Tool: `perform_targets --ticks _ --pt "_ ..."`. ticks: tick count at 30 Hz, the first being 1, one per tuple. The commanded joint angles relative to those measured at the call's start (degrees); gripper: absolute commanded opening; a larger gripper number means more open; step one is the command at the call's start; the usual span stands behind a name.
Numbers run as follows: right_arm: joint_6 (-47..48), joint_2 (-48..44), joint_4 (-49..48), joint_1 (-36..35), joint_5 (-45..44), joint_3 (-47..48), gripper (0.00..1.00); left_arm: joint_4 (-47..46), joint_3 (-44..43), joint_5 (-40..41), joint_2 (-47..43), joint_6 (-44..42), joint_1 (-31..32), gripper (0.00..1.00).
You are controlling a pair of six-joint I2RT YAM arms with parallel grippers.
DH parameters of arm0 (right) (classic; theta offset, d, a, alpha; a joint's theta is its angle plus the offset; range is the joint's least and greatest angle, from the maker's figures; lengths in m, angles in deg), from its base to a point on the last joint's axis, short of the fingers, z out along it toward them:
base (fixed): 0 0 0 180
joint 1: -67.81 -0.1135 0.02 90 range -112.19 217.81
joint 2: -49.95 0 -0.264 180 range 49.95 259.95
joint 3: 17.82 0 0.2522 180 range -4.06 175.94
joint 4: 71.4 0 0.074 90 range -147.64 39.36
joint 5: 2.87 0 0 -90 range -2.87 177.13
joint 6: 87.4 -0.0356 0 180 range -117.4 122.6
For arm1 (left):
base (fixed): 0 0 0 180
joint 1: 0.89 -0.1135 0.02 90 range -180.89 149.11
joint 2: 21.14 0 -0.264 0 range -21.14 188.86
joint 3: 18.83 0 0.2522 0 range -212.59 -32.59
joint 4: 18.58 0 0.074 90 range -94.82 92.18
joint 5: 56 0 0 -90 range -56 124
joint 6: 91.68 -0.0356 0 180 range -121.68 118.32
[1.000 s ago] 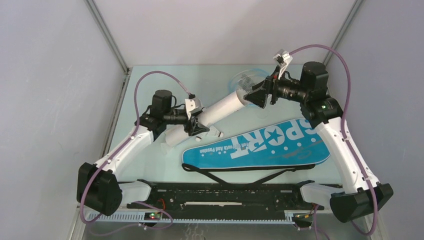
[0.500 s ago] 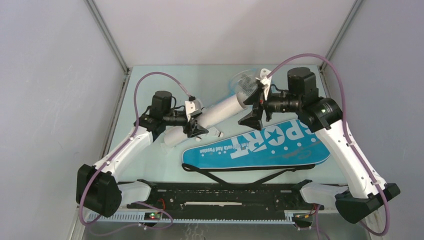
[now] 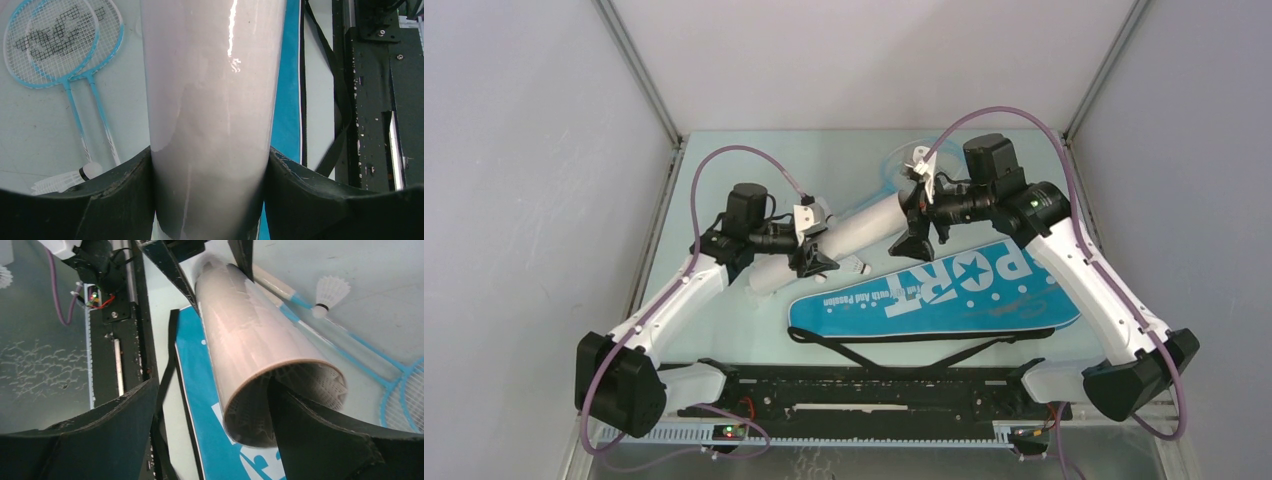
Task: Pack up the badminton gear
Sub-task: Place the shuttlecock at the shuttle tube.
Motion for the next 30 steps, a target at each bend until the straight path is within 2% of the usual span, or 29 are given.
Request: perform_targets --ticks 1,7,13,23,30 --pt "0.36 0.44 -2.52 -0.66 6.55 -1.39 0.89 -2.60 -0.42 -2.71 -2.15 -0.80 0.28 0.08" --pt "-1.02 2.22 -3.81 -1.69 10.75 -2.74 0.88 -5.80 -0.35 -3.76 -1.55 2.74 0.26 0.08" --pt "-0.09 0.17 -3.46 -1.88 4.42 -1.80 0.91 -5.79 -0.33 -2.68 -1.16 2.52 -0.38 0.08" --pt "-2.36 -5.86 -3.02 6.58 -1.18 3.57 0.99 -4.86 -0.09 -2.79 -2.20 1.47 -5.62 0.08" --pt "-4.76 -7.84 -7.16 11.35 -2.01 -0.06 0.98 -4.35 -0.16 -1.80 -4.19 3.11 -10.49 0.09"
